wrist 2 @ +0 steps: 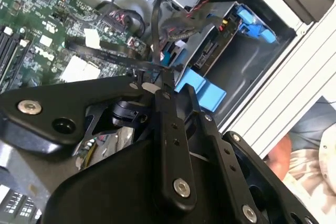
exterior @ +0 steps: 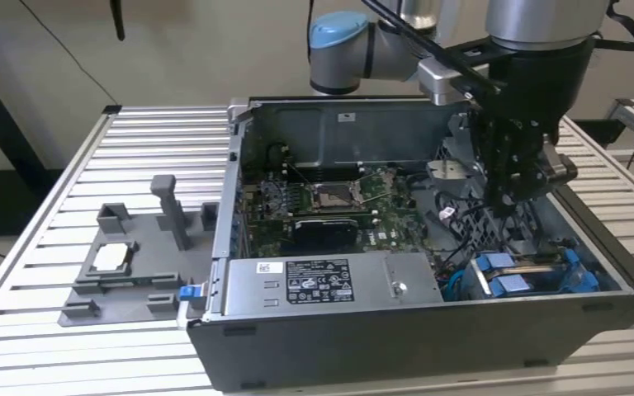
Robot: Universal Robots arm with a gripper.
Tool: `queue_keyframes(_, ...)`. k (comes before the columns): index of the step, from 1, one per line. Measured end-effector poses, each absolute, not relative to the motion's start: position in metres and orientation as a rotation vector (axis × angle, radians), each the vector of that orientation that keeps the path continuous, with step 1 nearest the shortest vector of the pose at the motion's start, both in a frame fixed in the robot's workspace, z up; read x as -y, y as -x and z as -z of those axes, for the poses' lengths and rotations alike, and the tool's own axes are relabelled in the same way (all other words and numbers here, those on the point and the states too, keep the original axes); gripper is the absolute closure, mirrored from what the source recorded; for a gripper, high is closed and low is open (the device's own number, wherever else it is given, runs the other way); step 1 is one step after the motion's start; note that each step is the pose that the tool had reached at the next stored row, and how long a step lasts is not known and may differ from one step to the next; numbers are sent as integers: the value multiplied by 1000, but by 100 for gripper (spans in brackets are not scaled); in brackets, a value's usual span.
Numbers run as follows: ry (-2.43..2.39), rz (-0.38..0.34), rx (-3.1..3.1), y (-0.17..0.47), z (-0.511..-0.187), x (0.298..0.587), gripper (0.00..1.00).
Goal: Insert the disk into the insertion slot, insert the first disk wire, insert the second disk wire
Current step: 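Insert the second disk wire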
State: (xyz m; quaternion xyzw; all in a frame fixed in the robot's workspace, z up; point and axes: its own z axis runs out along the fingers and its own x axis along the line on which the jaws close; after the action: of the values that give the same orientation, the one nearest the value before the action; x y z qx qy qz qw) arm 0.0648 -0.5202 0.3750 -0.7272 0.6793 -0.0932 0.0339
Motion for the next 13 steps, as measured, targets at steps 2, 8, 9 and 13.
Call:
queue_keyframes(2, 2230, 300, -2083, -61, -373, 520, 73)
queue_keyframes(8, 2238, 326, -2079, -61, -371, 520, 73)
queue_keyframes(9, 2238, 326, -2079, -61, -371, 520, 73)
queue_keyframes(13, 2237, 327, -2079, -61, -371, 520, 73)
